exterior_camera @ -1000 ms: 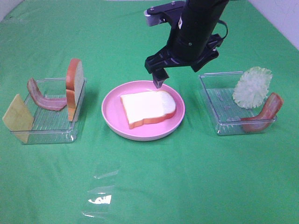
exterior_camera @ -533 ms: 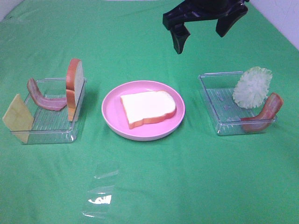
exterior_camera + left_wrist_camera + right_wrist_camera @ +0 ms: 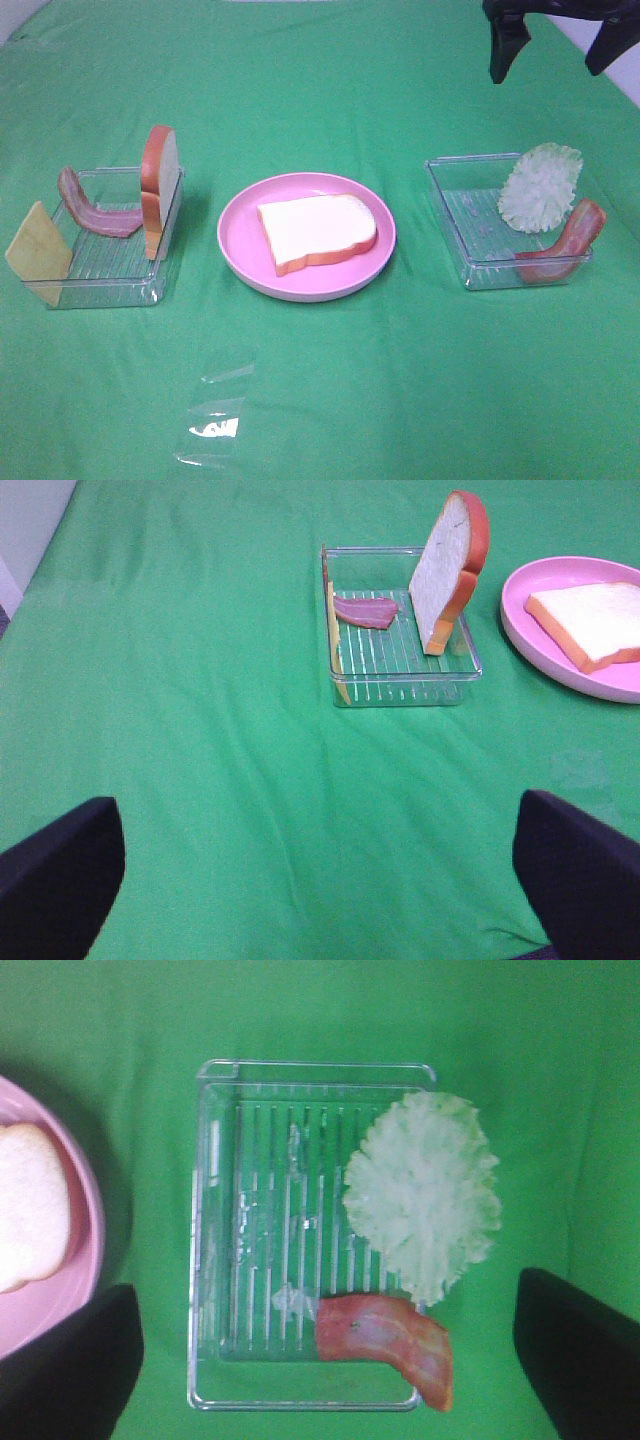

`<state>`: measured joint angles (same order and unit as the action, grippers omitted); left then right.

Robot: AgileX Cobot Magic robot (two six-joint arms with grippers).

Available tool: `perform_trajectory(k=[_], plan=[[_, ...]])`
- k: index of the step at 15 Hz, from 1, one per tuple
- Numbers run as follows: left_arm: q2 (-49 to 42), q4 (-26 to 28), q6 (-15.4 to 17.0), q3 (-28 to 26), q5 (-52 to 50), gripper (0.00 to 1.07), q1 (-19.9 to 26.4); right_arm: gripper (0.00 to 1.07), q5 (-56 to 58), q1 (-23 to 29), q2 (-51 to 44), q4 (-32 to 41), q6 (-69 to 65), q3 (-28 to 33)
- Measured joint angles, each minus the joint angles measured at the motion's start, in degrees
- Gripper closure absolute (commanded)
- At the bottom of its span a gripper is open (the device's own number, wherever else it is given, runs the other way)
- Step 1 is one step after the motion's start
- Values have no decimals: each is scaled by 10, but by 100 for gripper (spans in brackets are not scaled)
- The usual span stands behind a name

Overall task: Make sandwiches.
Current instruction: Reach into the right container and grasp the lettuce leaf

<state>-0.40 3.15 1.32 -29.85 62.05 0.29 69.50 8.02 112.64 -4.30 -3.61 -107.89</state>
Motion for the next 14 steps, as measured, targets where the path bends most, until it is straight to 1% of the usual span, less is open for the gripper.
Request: perform_trajectory(k=[4,7,10,14], plan=[[0,1,0,0,0,9,0,11,0,-73,0,20,13,0],[0,1,0,0,0,9,0,11,0,-104,3,20,13,0],[0,1,0,0,0,9,0,11,1,-109,28,20,13,-1],[0,1,0,0,0,9,0,11,-21,-109,90,36,13,-1]])
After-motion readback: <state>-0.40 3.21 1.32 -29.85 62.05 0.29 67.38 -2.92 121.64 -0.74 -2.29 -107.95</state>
